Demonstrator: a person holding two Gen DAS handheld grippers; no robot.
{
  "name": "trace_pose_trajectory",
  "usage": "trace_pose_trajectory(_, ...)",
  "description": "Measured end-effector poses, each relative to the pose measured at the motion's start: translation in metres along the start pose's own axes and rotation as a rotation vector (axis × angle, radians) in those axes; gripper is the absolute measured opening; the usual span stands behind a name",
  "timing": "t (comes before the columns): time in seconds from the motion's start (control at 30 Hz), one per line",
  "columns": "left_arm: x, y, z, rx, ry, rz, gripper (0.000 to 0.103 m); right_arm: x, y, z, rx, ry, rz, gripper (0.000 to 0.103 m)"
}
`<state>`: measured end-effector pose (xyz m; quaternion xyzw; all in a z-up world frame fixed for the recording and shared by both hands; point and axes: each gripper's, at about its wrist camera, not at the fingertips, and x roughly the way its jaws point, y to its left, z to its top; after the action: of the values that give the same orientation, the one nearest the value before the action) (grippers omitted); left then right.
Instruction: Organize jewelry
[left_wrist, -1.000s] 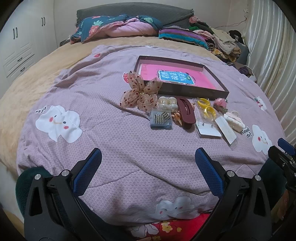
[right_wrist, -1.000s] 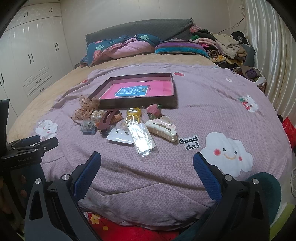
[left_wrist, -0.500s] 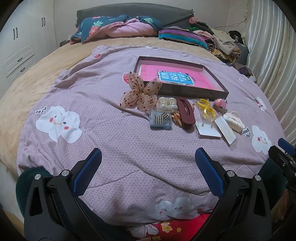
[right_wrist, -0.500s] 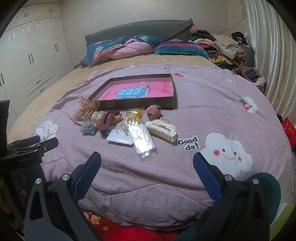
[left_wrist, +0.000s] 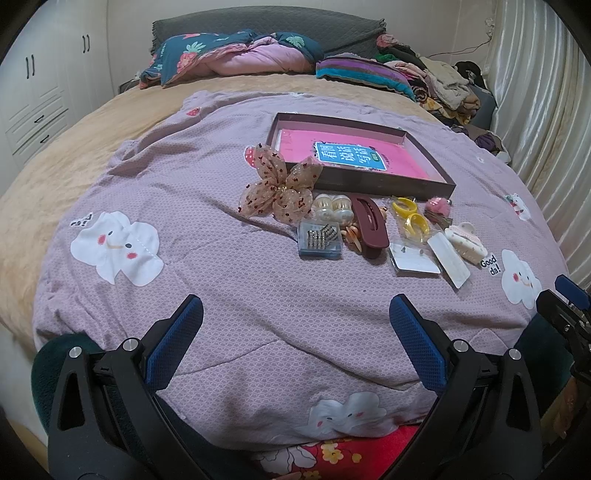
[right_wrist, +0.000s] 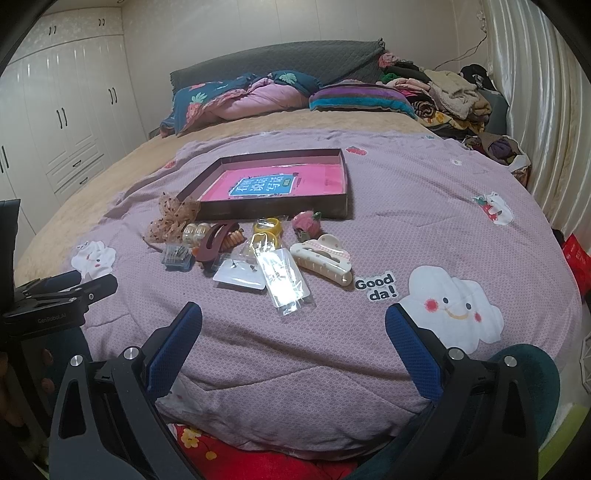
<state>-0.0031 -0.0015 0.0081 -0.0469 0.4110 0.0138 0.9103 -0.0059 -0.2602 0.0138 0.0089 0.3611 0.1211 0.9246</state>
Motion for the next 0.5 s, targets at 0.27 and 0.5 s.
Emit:
trace_pose_trajectory(0.27, -0.0008, -0.0002, 0.0003, 0.0, 0.0, 0.003, 0.094, -0.0039, -0.0027, 0.0025, 0.003, -0.01, 0.003, 0.099)
trace_pose_trajectory(0.5, -0.0019, -0.0004, 0.002, -0.003, -0.001, 0.0, 0.094, 0.0044, 0.0034, 0.003, -0.018, 0.003, 0.009, 0.099)
